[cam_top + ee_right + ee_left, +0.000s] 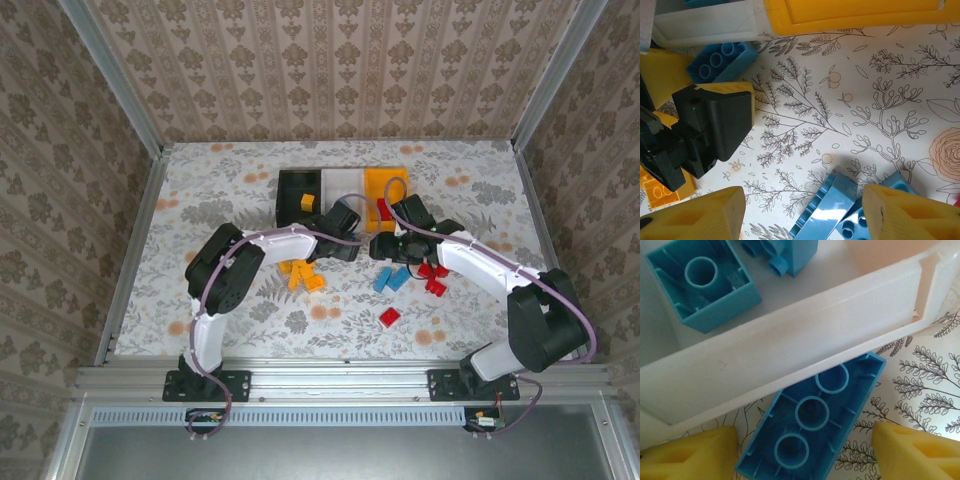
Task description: Sort the legos into containers by color
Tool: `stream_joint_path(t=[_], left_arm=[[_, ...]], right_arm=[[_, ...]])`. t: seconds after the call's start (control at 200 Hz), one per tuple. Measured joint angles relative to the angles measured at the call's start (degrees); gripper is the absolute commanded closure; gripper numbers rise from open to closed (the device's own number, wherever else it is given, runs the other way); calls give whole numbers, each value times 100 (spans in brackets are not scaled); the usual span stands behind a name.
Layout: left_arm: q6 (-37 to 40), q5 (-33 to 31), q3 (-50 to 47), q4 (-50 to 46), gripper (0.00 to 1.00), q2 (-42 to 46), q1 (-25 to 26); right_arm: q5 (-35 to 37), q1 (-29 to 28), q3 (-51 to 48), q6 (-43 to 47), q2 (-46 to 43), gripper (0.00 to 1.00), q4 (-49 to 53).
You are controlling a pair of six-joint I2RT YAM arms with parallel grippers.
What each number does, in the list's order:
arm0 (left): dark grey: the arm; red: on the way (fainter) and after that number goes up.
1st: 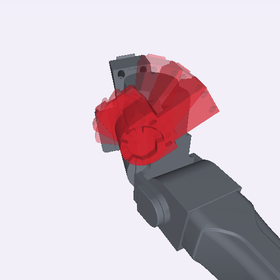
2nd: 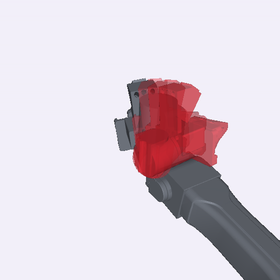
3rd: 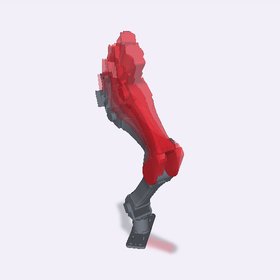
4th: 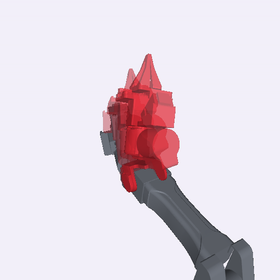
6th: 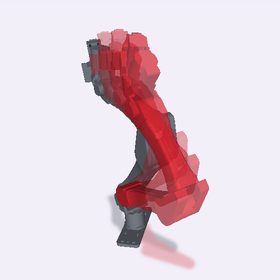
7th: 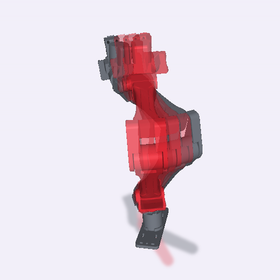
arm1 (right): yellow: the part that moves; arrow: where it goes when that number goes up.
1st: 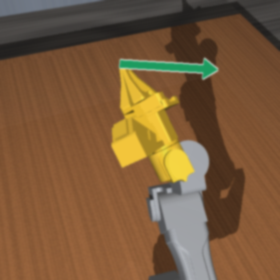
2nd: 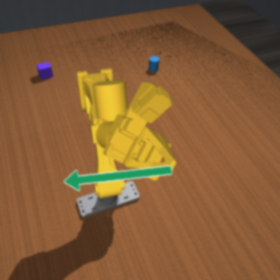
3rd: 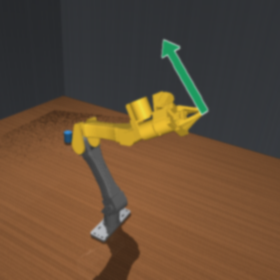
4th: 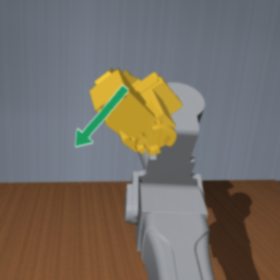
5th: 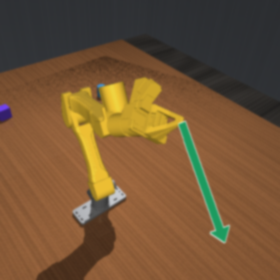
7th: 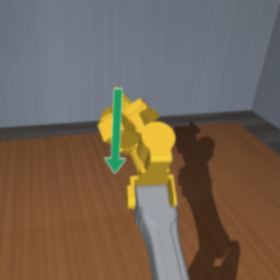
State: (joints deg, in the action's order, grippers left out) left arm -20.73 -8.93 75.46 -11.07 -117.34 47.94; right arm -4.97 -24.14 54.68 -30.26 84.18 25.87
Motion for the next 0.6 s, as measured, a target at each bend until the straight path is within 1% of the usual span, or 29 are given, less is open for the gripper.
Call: stream_joint_path(t=[0.135,0.25,0.315,0.355,0.6], left_arm=[[37,-61,0,50,49,-13,2],[66,-79,2,149,56,-39,2],[59,-74,2,184,64,-44,2],[79,-72,2,203,68,-44,2],[87,-79,-81,315,71,-13,52]], right_arm=[[2,0,0,-2,0,37,0],[2,0,0,-15,0,37,0],[2,0,0,-17,0,37,0],[2,0,0,-17,0,37,0],[4,0,0,-24,-2,37,-2]])
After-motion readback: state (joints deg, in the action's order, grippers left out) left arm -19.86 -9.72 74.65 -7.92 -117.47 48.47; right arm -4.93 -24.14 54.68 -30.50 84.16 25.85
